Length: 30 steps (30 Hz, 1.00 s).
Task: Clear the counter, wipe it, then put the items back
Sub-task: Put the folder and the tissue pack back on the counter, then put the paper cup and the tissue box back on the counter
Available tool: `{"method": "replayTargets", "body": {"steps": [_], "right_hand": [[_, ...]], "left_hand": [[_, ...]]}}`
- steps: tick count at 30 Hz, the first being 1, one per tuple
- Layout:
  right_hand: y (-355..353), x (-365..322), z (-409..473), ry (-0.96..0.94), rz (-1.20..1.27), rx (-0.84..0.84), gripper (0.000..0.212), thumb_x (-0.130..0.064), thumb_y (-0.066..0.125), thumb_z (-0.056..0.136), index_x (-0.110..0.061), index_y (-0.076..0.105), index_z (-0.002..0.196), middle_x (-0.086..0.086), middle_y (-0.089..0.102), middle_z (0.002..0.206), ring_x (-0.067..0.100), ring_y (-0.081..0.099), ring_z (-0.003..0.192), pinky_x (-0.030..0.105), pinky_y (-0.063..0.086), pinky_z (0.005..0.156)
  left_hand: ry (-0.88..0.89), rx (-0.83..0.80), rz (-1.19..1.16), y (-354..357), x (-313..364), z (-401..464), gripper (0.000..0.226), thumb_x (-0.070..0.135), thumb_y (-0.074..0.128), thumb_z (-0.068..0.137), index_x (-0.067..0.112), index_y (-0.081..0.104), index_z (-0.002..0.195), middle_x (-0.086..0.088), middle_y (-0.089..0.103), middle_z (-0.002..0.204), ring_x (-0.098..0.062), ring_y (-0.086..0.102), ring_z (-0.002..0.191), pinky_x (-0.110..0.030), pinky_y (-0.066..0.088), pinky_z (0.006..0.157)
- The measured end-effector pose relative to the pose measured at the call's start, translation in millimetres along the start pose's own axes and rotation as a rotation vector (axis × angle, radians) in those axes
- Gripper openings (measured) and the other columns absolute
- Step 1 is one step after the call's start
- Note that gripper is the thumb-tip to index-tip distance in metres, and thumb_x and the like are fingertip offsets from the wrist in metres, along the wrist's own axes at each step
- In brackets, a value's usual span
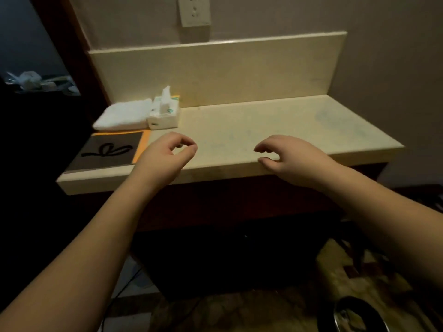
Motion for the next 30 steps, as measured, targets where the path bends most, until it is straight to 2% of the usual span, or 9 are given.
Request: {"method": "replayTargets", "body": {"steps": [3, 7, 10, 14, 19, 24, 30], "right_hand": [[-6, 42, -67, 0.052, -0.023, -0.038, 0.034, -0.035, 0.054, 0.094, -0.024, 0.059, 0.125, -0.008, 0.059, 0.122, 0.013, 0.055, 0.112, 0.027, 0.043, 0.09], [-2, 110, -160, 0.205, -0.031, -0.096, 0.035, -0.036, 0.052, 0.096, -0.025, 0.057, 0.128, -0.011, 0.056, 0.125, 0.009, 0.054, 0.112, 0.021, 0.041, 0.086], [12, 161, -232, 0.339, 0.012, -0.164, 0.034, -0.035, 0.051, 0.096, -0.024, 0.057, 0.128, -0.01, 0.056, 0.122, 0.011, 0.055, 0.11, 0.027, 0.047, 0.089], [28, 218, -332, 0.549, 0.036, -0.161, 0.033, -0.035, 0.051, 0.095, -0.023, 0.06, 0.124, -0.006, 0.058, 0.121, 0.013, 0.055, 0.111, 0.031, 0.047, 0.093], [57, 266, -453, 0.819, 0.118, -0.189, 0.035, -0.035, 0.049, 0.096, -0.024, 0.057, 0.129, -0.004, 0.055, 0.129, 0.015, 0.051, 0.119, 0.032, 0.043, 0.099], [83, 294, -552, 1.045, 0.212, -0.207, 0.036, -0.038, 0.048, 0.096, -0.026, 0.057, 0.129, -0.004, 0.055, 0.13, 0.015, 0.052, 0.117, 0.031, 0.045, 0.096], [93, 332, -628, 1.24, 0.266, -0.187, 0.036, -0.038, 0.046, 0.097, -0.024, 0.057, 0.129, -0.003, 0.055, 0.128, 0.014, 0.054, 0.113, 0.028, 0.046, 0.092]], "left_hand": [[0.077, -0.138, 0.018, 63, 47, -19, 0.012, 0.027, 0.06, 0.094, 0.022, 0.068, 0.101, 0.007, 0.062, 0.107, -0.009, 0.054, 0.104, -0.025, 0.036, 0.084], [0.18, -0.279, 0.038, 147, 106, -50, 0.014, 0.029, 0.06, 0.093, 0.022, 0.068, 0.103, 0.008, 0.062, 0.104, -0.009, 0.055, 0.101, -0.025, 0.038, 0.084], [0.245, -0.422, 0.061, 215, 145, -77, 0.019, 0.033, 0.058, 0.095, 0.023, 0.068, 0.109, 0.011, 0.06, 0.106, -0.007, 0.055, 0.101, -0.025, 0.04, 0.083], [0.298, -0.584, 0.091, 305, 192, -117, 0.024, 0.038, 0.056, 0.096, 0.026, 0.067, 0.113, 0.013, 0.059, 0.113, -0.007, 0.055, 0.106, -0.03, 0.047, 0.092], [0.375, -0.758, 0.088, 406, 252, -173, 0.024, 0.038, 0.054, 0.096, 0.026, 0.066, 0.114, 0.014, 0.057, 0.11, -0.008, 0.056, 0.104, -0.026, 0.047, 0.087], [0.477, -0.945, 0.129, 484, 302, -221, 0.027, 0.04, 0.051, 0.097, 0.026, 0.065, 0.116, 0.01, 0.057, 0.118, -0.012, 0.054, 0.111, -0.038, 0.047, 0.098], [0.566, -1.092, 0.132, 570, 353, -262, 0.028, 0.039, 0.05, 0.097, 0.024, 0.065, 0.117, 0.008, 0.057, 0.118, -0.013, 0.055, 0.109, -0.037, 0.048, 0.095]]}}
Point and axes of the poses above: each hand's wrist, its own z-axis towards the middle knuckle, its own y-axis out of the palm, x = y × z, the point moved 10 cm from there along z, towards the middle knuckle
